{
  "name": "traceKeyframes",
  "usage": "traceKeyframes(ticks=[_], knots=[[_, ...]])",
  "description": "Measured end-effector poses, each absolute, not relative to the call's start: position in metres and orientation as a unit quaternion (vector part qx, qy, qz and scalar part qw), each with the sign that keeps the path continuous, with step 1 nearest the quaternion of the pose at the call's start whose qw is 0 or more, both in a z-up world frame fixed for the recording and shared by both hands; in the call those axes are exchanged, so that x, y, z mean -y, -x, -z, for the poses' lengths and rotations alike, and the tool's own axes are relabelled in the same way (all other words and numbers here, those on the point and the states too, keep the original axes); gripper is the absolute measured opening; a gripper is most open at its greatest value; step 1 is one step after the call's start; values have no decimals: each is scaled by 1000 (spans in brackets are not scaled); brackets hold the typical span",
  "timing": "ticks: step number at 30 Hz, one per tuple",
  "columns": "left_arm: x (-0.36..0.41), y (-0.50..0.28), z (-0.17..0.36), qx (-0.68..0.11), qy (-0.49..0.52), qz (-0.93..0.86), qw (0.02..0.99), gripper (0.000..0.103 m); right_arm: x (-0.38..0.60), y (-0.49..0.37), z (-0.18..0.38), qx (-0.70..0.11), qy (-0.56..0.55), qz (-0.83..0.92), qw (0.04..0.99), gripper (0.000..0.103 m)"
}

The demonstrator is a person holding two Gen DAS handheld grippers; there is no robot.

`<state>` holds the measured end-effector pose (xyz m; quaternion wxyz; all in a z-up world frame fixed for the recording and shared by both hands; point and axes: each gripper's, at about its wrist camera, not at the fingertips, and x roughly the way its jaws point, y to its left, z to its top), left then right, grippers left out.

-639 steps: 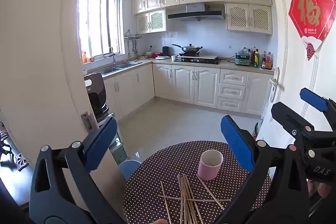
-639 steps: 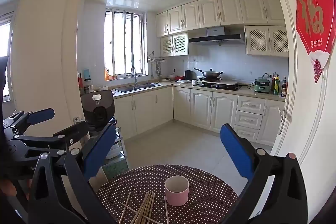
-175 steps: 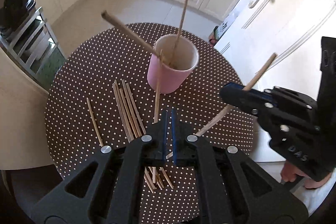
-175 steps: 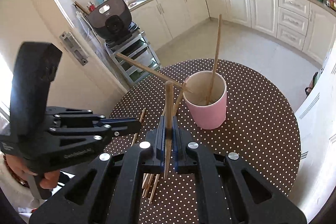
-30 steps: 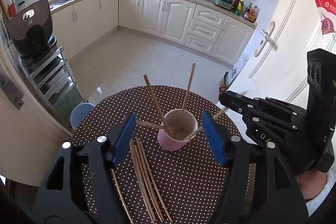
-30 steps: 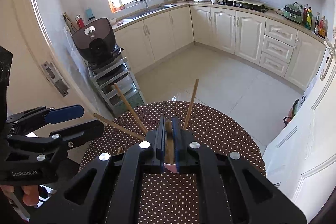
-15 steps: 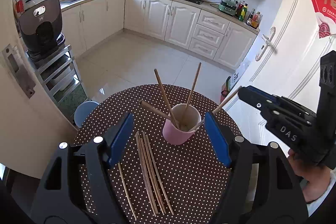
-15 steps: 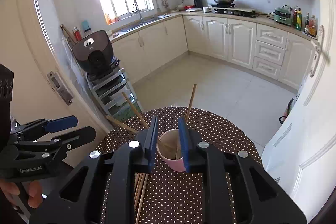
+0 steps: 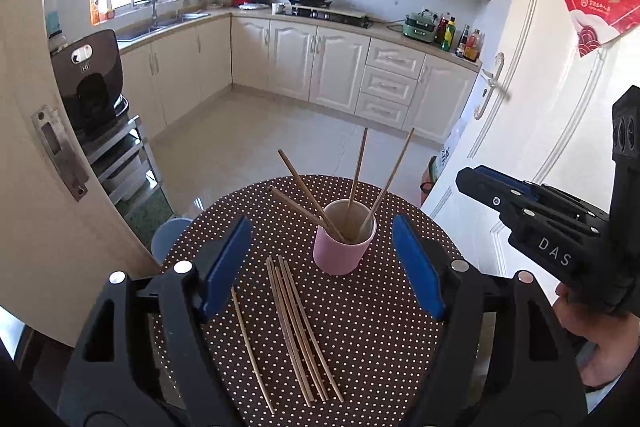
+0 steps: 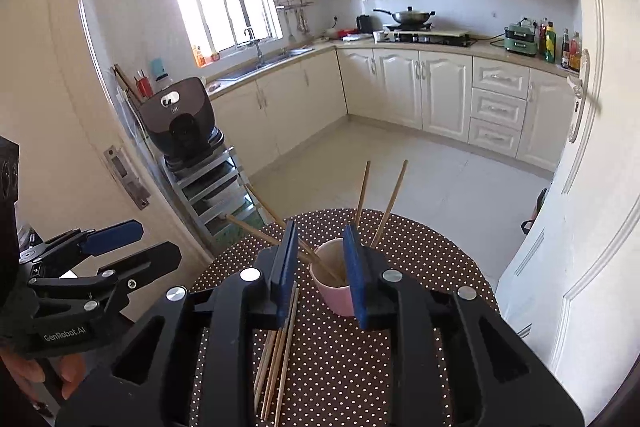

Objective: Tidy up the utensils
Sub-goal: 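Move both open tools back over the loose stick pile on the table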

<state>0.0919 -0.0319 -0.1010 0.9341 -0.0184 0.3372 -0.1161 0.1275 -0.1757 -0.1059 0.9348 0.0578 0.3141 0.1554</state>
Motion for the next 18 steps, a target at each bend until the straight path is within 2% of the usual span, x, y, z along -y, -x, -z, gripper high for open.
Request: traceKeyframes(ticks=[10,18], knots=[[21,-74,97,-296,8,85,951,76,162,-113,112,-314,-50,-167,933,22],[-3,-86,128,-348,35,62,935,79,144,-118,141,-358,-43,-181,915,23]])
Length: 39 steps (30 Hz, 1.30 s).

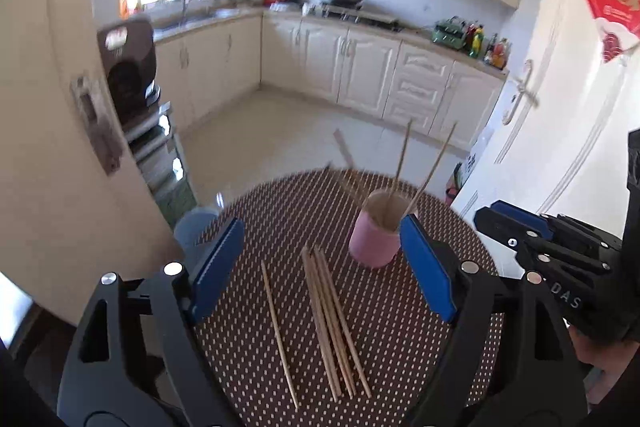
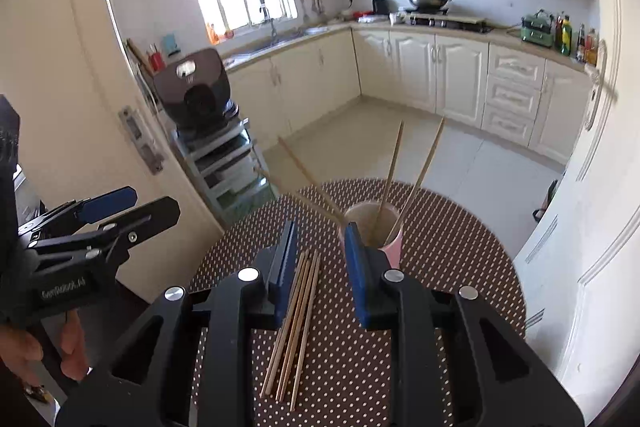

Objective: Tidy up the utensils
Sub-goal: 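Move both open tools back over the loose stick pile on the table, then close the left tool on a stick while the right tool grasps another stick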

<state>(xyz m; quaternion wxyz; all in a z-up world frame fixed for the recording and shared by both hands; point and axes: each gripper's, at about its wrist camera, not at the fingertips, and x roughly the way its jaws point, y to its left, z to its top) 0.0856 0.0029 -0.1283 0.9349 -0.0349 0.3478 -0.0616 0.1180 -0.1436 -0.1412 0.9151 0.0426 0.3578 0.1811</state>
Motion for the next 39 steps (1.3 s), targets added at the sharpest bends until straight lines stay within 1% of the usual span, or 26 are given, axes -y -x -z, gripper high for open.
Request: traceKeyframes(ticks=[7,10,12,14,16,19,21,23,24,28,29,35,39], knots=[[-40,-104,201,-442,95,36,891,79,131,-131,191,-426,-60,-186,883,23],[-46,-108,226,-468,101,24,877,79,124,-134,213,-450,-55,-185,872,23],[-48,-112,239,-483,105,19,869,76,122,-137,228,-466,-55,-185,863,23],[-49,-121,256,-504,107,15,857,68,117,-142,245,-486,-58,-184,853,23],[-51,-129,272,-523,110,13,845,63,109,-148,260,-506,-54,-191,839,23],[-54,-139,289,-539,117,3,834,61,95,-156,278,-531,-42,-205,821,23],[-56,-146,297,-547,116,0,829,58,90,-159,287,-539,-38,-206,816,23],[-57,-154,303,-554,117,-2,824,52,87,-168,295,-547,-38,-201,812,23],[-57,-158,305,-557,118,-4,822,51,85,-172,298,-551,-39,-198,810,23],[-62,-178,317,-572,122,-3,811,40,79,-189,312,-567,-36,-192,800,23],[-62,-180,320,-575,121,-3,809,39,77,-192,315,-570,-37,-193,798,23],[-61,-199,331,-580,111,-13,807,38,69,-204,328,-585,-29,-194,787,18],[-60,-207,335,-584,107,-8,804,38,61,-210,339,-599,-11,-194,777,17]])
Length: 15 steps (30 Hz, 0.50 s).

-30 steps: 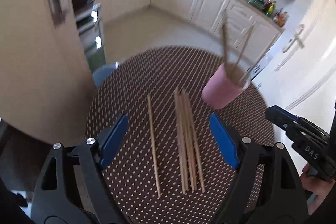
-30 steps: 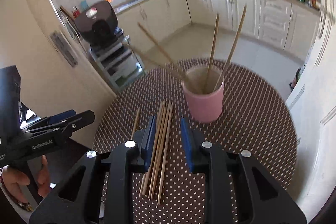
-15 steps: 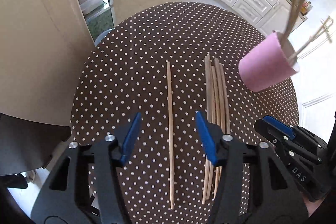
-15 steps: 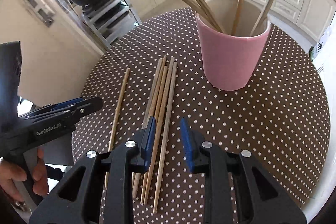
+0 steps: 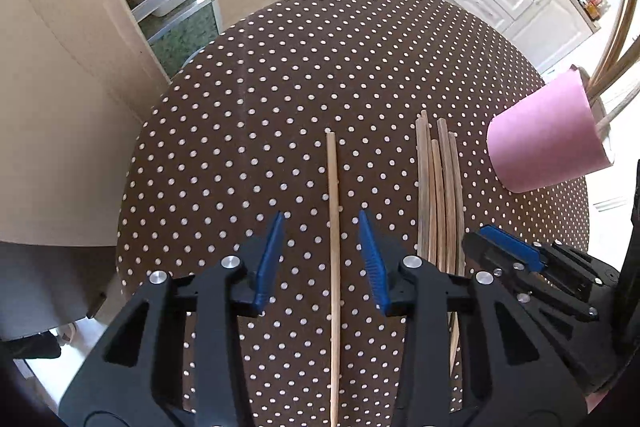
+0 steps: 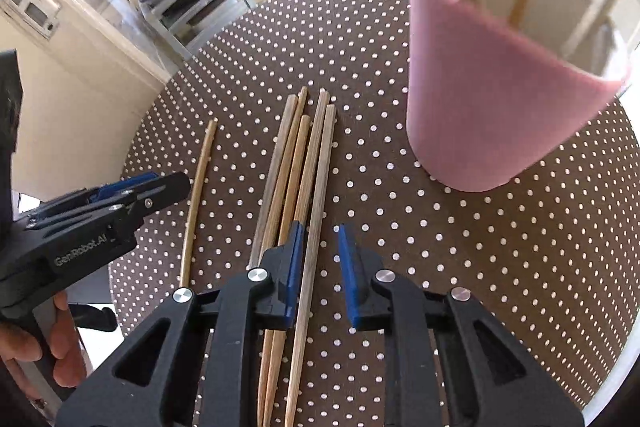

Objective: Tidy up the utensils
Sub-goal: 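Close the left tool on a stick while the right tool grasps another stick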

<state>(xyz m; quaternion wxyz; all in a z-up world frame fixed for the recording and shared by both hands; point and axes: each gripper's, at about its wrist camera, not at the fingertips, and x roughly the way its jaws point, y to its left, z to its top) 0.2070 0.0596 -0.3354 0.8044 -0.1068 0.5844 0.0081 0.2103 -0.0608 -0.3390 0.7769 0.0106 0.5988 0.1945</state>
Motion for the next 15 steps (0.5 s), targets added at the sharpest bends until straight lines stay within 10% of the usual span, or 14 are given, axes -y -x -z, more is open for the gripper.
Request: traceKeyframes(ticks=[15], knots=[[-54,-231,356,-609,88,-16,789,27,45,-234,349,-599,10,-195,777,9]])
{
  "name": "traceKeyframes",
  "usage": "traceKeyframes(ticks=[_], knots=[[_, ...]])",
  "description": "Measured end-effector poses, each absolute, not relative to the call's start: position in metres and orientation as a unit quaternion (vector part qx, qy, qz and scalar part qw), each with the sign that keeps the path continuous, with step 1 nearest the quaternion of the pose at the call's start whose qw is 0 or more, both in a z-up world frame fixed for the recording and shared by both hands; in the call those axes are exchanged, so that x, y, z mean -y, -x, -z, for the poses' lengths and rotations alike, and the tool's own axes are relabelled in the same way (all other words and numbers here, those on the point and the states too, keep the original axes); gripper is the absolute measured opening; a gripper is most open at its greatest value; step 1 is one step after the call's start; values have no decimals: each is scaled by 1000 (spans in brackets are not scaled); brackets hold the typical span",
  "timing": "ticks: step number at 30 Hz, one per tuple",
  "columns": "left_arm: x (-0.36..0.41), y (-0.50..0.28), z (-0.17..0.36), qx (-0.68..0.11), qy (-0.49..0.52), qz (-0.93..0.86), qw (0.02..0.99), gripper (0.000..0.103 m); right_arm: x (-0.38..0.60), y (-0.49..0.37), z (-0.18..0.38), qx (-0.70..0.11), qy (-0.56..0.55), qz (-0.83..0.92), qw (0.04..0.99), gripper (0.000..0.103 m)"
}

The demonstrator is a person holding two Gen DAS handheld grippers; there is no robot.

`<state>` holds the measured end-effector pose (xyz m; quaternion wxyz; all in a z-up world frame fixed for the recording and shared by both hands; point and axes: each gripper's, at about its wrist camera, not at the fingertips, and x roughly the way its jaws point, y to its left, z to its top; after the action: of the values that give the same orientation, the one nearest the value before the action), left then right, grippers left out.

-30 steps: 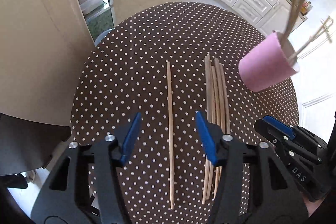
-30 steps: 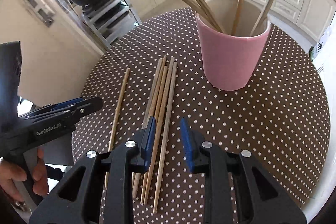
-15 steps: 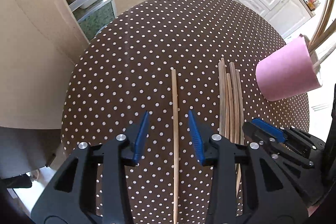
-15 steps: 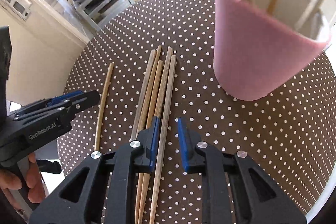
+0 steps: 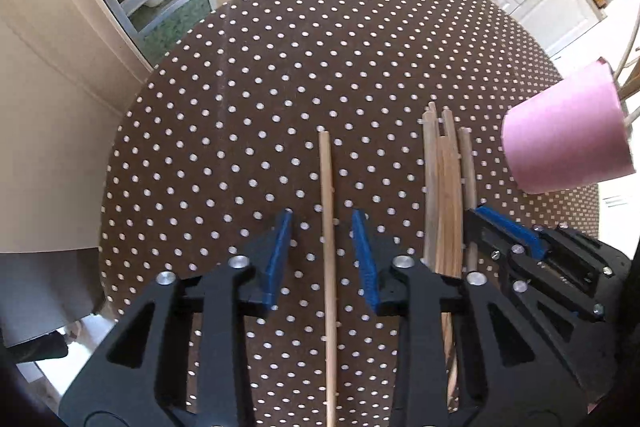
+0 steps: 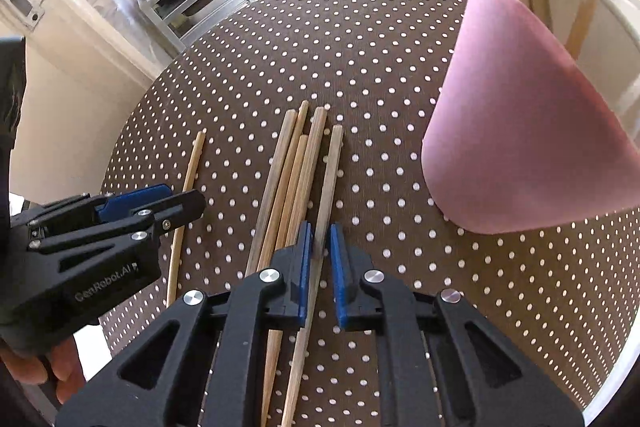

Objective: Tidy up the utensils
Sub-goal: 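Close the left tool on a stick while the right tool grasps another stick, then lift both held sticks and lower them into the pink cup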

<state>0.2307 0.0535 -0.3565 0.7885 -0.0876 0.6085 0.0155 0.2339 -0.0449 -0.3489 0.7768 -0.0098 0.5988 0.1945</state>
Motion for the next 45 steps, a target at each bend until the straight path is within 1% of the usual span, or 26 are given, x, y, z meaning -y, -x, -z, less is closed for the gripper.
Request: traceKeyframes(ticks=[1,2,3,5,7,12,20,24,31,38,45], knots=[[-53,-231,357,-608,81,-20,790,21,44,-235,349,-598,10,-194,777,8],[-52,-230,357,-606,73,-26,791,17,43,-235,350,-597,11,-193,778,7],[-52,-230,357,-605,72,-26,792,17,44,-233,349,-596,13,-194,779,7],[-52,-229,358,-603,74,-26,794,9,43,-231,348,-592,28,-197,781,7],[-50,-224,357,-603,78,-20,794,6,42,-231,348,-591,29,-201,781,6],[-39,-211,345,-595,78,1,800,5,53,-225,343,-592,-5,-217,776,4],[-44,-185,300,-553,93,40,827,5,81,-206,298,-556,-48,-241,794,4],[-40,-166,266,-521,91,60,846,5,98,-191,267,-527,-70,-243,812,4],[-27,-138,206,-460,85,97,878,5,120,-160,218,-475,-71,-238,844,4],[-13,-120,164,-413,77,127,899,5,135,-137,168,-419,-70,-233,875,4],[-4,-108,123,-369,80,148,914,5,142,-131,134,-368,-67,-231,898,4]])
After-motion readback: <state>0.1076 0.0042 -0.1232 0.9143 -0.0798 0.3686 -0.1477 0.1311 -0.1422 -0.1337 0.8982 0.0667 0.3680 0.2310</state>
